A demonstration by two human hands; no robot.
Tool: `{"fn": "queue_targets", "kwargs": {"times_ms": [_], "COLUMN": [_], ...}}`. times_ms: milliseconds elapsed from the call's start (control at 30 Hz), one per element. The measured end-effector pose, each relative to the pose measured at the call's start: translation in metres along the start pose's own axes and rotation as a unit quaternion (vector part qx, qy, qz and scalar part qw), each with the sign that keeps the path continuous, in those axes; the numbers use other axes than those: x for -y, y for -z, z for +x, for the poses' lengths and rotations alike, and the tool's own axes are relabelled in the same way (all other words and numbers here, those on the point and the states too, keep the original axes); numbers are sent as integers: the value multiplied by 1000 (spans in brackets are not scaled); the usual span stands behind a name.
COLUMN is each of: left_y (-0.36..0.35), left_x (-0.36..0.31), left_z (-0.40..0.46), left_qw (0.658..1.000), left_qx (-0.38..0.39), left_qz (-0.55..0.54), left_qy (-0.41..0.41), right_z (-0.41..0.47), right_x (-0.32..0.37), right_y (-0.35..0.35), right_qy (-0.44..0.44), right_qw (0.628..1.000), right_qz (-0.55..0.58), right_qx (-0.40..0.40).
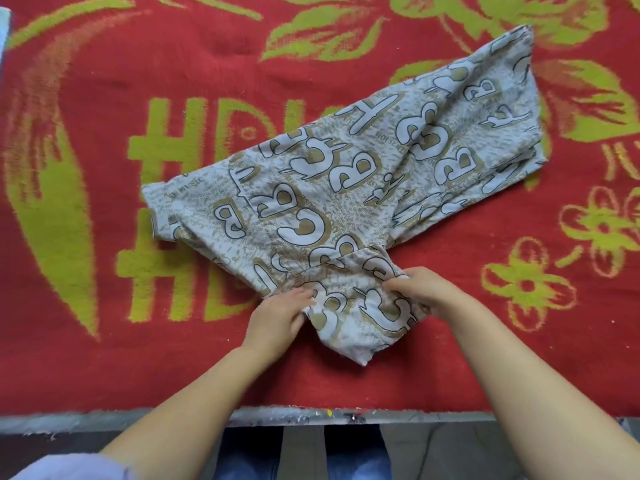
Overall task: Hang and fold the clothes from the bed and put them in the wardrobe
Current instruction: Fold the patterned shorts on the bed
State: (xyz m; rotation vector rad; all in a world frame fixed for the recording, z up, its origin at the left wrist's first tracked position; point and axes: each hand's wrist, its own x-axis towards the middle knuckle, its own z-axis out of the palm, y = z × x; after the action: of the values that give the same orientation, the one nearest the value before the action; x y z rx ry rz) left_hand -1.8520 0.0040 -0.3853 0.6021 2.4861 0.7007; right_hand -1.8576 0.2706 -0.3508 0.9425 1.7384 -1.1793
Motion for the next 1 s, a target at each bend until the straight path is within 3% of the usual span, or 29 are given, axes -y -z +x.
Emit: {"fn": "queue_targets", "kwargs": {"times_ms": [100, 200, 233, 267, 300, 367, 400, 433, 500, 533, 600, 633, 667, 733, 800, 900, 1000], "left_y": [14, 32, 36, 38, 40, 44, 45, 47, 57, 62, 79, 91, 105, 128, 148, 168, 182], "left_x": [5, 12, 13, 14, 14, 14, 15, 18, 21, 25, 41, 51, 63, 89, 115, 141, 150], "left_z": [13, 26, 30, 34, 37, 40, 40, 40, 36, 33, 30, 31, 35, 52, 77, 101, 103], "left_qw": [950, 880, 850, 812, 772, 730, 720, 716, 724, 752, 865, 909, 932, 943, 948, 931, 912], "left_qx": [-24, -75, -86, -93, -94, -75, -67, -57, -38, -46, -105, -160, -210, -246, -196, -85, 16], "left_qz": [-205, -333, -374, -423, -466, -502, -506, -500, -485, -458, -296, -189, -103, 3, 45, -66, -150], "left_qy": [235, 332, 362, 392, 422, 457, 471, 484, 489, 472, 392, 336, 278, 223, 248, 350, 380], "right_z": [-5, 0, 3, 7, 11, 11, 10, 7, 1, 2, 9, 15, 21, 32, 38, 40, 38], "right_x": [34, 75, 87, 96, 102, 107, 104, 100, 88, 79, 68, 66, 65, 65, 64, 62, 63], "right_y": [15, 12, 5, -4, -16, -43, -57, -72, -105, -121, -143, -149, -152, -158, -163, -167, -167], "right_qy": [-66, -28, -3, 20, 47, 143, 208, 276, 376, 387, 353, 332, 318, 313, 315, 318, 317], "right_qw": [956, 851, 829, 830, 855, 953, 969, 952, 880, 837, 775, 765, 761, 755, 754, 762, 780], "right_qz": [265, 508, 547, 549, 512, 265, 94, -53, -273, -378, -520, -549, -562, -571, -568, -551, -527], "right_qx": [110, 130, 117, 99, 64, -44, -93, -120, -97, -78, -69, -66, -66, -79, -101, -123, -111]}}
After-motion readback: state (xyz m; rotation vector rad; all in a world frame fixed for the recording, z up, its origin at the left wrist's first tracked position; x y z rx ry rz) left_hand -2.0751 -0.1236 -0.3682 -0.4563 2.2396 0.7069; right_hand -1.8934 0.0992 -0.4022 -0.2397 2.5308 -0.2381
